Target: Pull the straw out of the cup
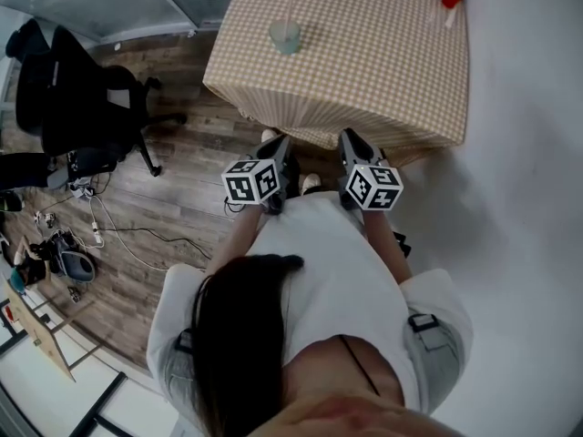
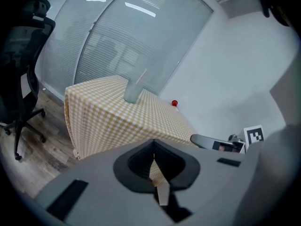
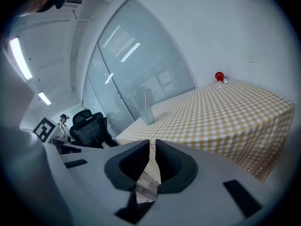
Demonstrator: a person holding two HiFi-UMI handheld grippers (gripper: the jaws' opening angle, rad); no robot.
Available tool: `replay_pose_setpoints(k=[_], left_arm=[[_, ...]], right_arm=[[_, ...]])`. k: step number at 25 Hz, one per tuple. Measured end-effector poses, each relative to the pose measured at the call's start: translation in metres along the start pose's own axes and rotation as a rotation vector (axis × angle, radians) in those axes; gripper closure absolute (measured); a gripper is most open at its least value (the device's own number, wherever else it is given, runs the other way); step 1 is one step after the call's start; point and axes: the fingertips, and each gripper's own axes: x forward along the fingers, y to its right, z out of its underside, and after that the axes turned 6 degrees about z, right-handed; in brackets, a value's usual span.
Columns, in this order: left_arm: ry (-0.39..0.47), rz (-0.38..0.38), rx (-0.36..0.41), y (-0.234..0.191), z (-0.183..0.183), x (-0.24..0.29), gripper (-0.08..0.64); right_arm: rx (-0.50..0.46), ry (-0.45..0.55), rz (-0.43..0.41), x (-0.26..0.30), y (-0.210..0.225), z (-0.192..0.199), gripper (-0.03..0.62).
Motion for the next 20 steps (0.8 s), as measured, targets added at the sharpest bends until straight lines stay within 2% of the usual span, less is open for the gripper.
replay_pose_setpoints(k=[7,12,13,14,15,20], left_arm=[[0.044,-0.008,0.027,-0.015,-0.032,0.010,0.549],[0.086,-0.021,-0.004,-0.039,-0.067,0.016,0.551],[0.094,-0.020,-0.007,-0.045,-0.075,0.018,0.551],[0.101,-0.017,-0.008,-0.049,-0.083,0.020,0.549],[0.106,-0.014,-0.010,-0.053,-0.090,0.022,0.549],[0.094,-0.002,0.003,-0.075,-0.124,0.040,0.549]], right_arm=[[0.003,0.014,0.010,0.025,0.003,-0.021,0.554],[0.017,0.022,0.002,0.054,-0.007,-0.045,0.552],[0.013,0.026,0.002,0.060,-0.009,-0.050,0.546],[0.010,0.027,-0.003,0.066,-0.011,-0.054,0.508],[0.013,0.024,-0.010,0.072,-0.014,-0.057,0.439],[0.016,0.047,-0.002,0.099,-0.021,-0.082,0.433]])
